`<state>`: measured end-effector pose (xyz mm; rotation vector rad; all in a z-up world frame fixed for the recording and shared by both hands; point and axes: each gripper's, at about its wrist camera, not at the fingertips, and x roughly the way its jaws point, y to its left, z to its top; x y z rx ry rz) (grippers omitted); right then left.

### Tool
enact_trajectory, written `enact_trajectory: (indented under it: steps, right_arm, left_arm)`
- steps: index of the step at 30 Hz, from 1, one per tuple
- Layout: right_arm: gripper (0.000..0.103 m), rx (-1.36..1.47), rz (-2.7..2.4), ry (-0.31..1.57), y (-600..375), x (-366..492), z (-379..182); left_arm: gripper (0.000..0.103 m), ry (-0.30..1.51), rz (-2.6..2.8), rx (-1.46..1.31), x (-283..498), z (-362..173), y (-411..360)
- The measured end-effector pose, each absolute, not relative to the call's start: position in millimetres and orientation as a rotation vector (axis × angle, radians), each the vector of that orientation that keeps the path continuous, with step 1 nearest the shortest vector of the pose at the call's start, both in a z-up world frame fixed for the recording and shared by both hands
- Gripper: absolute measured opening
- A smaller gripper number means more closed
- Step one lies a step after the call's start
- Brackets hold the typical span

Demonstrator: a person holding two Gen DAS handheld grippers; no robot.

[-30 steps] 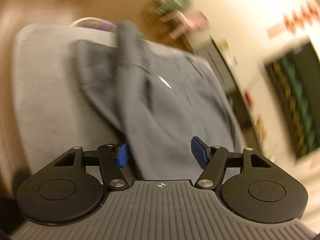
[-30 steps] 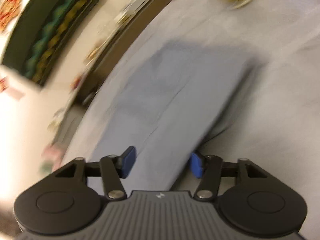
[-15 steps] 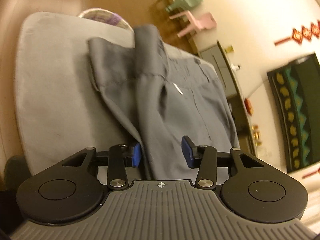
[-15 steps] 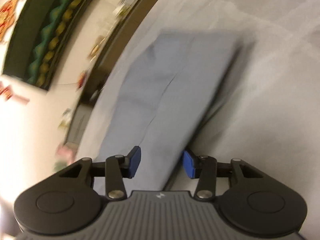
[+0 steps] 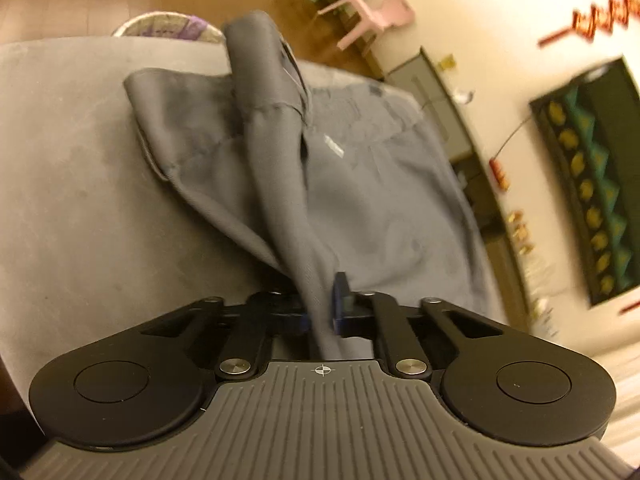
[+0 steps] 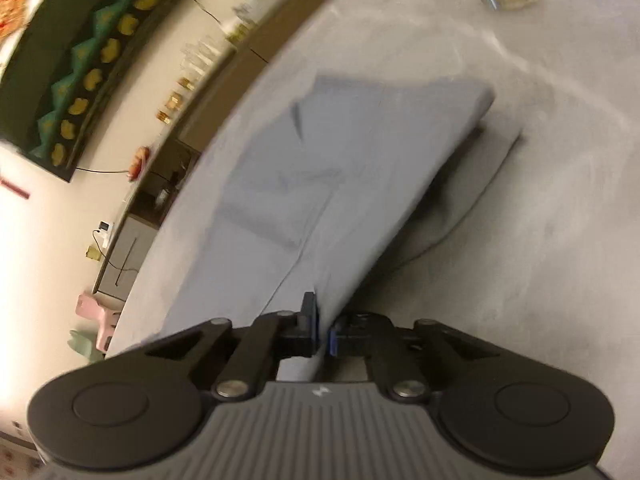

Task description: Fold clothes

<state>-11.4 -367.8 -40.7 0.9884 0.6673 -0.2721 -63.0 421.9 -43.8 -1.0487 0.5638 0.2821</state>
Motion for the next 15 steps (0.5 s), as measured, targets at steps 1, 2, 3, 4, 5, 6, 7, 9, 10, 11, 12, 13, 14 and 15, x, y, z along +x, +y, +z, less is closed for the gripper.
enact_trajectory:
  steps: [1,2,3,4,5,6,7,9,10,11,12,13,14,15]
  right_arm:
    - [0.003,0.975,-0.258,0.646,-365.8,-16.9,-36.0]
    - [0.003,0.962,-0.243,0.624,-363.9,-22.4,-31.3]
    - [0.003,0.934,-0.223,0.603,-359.0,-25.6,-22.9]
    - [0.003,0.905,-0.198,0.582,-354.1,-31.9,-10.3]
    - [0.003,0.876,-0.173,0.562,-349.2,-38.3,2.5]
    - [0.003,0.838,-0.157,0.550,-346.3,-44.5,15.5]
    - [0.003,0.809,-0.142,0.537,-345.9,-43.6,26.2]
    - [0.003,0.763,-0.107,0.516,-345.1,-48.9,51.8]
    - [0.003,0.737,-0.093,0.509,-347.1,-51.4,66.0]
    - [0.003,0.702,-0.072,0.498,-346.9,-56.3,82.1]
    - [0.003,0.667,-0.060,0.491,-348.7,-57.2,97.4]
    - [0.003,0.638,-0.052,0.497,-351.4,-54.9,112.0]
    - [0.003,0.609,-0.045,0.505,-354.2,-52.4,126.5]
    - [0.003,0.580,-0.039,0.512,-356.9,-50.0,141.0]
  left_arm:
    - [0.000,0.534,0.265,-1.035,-67.3,-37.3,420.6]
    - [0.000,0.505,0.248,-1.020,-71.5,-30.9,419.3]
    - [0.000,0.475,0.231,-1.006,-75.8,-24.4,417.9]
    - [0.000,0.443,0.213,-1.001,-81.7,-17.5,416.9]
    - [0.000,0.409,0.198,-1.003,-89.5,-9.1,416.1]
    - [0.000,0.379,0.186,-1.004,-96.9,-0.7,416.3]
    - [0.000,0.347,0.171,-1.004,-101.8,8.6,417.0]
    - [0.000,0.283,0.142,-0.982,-110.3,37.2,415.9]
    - [0.000,0.249,0.118,-0.968,-114.2,55.5,415.6]
    - [0.000,0.226,0.097,-0.944,-112.7,77.0,414.3]
    - [0.000,0.215,0.081,-0.910,-106.1,101.5,412.3]
    - [0.000,0.204,0.066,-0.876,-99.5,126.0,410.2]
    - [0.000,0.193,0.050,-0.842,-93.0,150.5,408.2]
    - [0.000,0.210,0.046,-0.815,-77.1,171.5,406.1]
